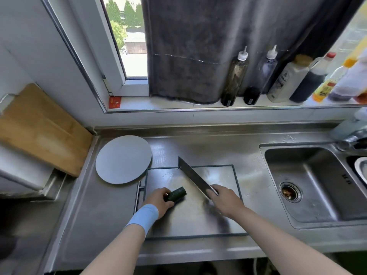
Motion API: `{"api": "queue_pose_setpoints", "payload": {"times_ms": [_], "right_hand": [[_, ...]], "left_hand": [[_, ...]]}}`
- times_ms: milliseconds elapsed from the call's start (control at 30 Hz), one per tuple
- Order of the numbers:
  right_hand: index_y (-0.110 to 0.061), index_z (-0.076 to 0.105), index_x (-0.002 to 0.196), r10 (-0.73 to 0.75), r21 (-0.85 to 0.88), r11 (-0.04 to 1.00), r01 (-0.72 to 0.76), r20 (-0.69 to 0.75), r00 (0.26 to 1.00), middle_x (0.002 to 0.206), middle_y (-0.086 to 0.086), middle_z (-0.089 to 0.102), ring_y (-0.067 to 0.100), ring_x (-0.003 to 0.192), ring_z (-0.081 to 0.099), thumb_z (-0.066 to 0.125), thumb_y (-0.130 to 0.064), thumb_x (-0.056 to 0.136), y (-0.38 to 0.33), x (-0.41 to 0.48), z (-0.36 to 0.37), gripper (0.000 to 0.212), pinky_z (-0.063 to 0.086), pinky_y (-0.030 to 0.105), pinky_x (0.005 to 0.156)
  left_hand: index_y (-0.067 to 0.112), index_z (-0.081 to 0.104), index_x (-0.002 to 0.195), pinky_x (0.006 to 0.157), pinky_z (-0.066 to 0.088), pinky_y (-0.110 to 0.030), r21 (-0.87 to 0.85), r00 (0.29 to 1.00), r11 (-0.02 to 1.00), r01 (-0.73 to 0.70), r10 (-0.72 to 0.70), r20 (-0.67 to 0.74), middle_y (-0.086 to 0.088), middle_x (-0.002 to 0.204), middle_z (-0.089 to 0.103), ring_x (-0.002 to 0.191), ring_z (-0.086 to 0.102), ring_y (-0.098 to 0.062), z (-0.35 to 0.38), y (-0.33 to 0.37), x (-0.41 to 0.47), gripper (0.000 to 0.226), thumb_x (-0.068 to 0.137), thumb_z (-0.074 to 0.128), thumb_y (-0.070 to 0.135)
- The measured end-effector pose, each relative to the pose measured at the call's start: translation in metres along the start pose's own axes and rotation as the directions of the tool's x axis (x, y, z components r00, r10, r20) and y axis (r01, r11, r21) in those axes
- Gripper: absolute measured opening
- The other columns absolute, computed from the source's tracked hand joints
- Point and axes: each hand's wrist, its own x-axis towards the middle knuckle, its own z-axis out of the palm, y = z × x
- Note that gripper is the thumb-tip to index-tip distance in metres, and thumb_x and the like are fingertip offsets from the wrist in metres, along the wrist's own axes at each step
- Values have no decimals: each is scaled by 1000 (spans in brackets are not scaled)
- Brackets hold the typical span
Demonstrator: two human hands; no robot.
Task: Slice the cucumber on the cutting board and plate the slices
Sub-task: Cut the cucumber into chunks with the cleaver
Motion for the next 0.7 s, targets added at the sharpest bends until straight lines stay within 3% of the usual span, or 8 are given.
{"api": "queue_pose_setpoints", "payload": {"times_ms": [100, 267, 400, 567, 700], "right_hand": [[-28, 64, 87, -16, -8, 1000, 16, -34, 999, 76, -5, 65, 22, 78, 61, 43, -37, 97, 0, 1, 3, 25, 41, 30, 60], [-42, 68, 99, -58, -20, 998, 58, 3, 998, 76, -9, 67, 16, 70, 59, 44, -24, 93, -2, 1, 6, 30, 43, 29, 57], [-38, 65, 109, -39, -33, 999, 40, 13, 999, 82, -7, 68, 21, 74, 61, 43, -21, 90, -2, 3, 11, 33, 41, 29, 55], [-36, 61, 121, -32, -46, 998, 33, 20, 999, 91, -6, 68, 19, 78, 57, 44, -24, 91, -4, 3, 17, 36, 38, 28, 57], [-33, 65, 110, -54, -14, 998, 55, 58, 997, 82, -5, 66, 20, 75, 58, 43, -22, 90, -11, 3, 20, 31, 37, 27, 53]], "left_hand": [[31, 57, 117, 90, 47, -32, 45, 1000, 999, -25, 25, 11, 4, 112, 59, 96, 57, -18, 10, 6, 7, 39, 80, 68, 33], [32, 58, 116, 88, 48, -34, 74, 995, 994, -75, 80, -57, 5, 109, 58, 95, 56, -17, 17, 12, 18, 38, 79, 66, 37], [31, 58, 115, 85, 48, -32, 58, 990, 993, -107, 112, -91, 6, 107, 57, 94, 55, -16, 22, 16, 21, 35, 81, 65, 36], [29, 51, 124, 95, 44, -36, 32, 980, 992, -123, 126, -152, 6, 116, 53, 110, 47, -15, 25, 9, 10, 46, 80, 63, 28], [29, 52, 108, 90, 43, -28, 18, 985, 996, -92, 94, -147, 7, 108, 48, 106, 48, -14, 21, -8, 2, 33, 78, 64, 21]]}}
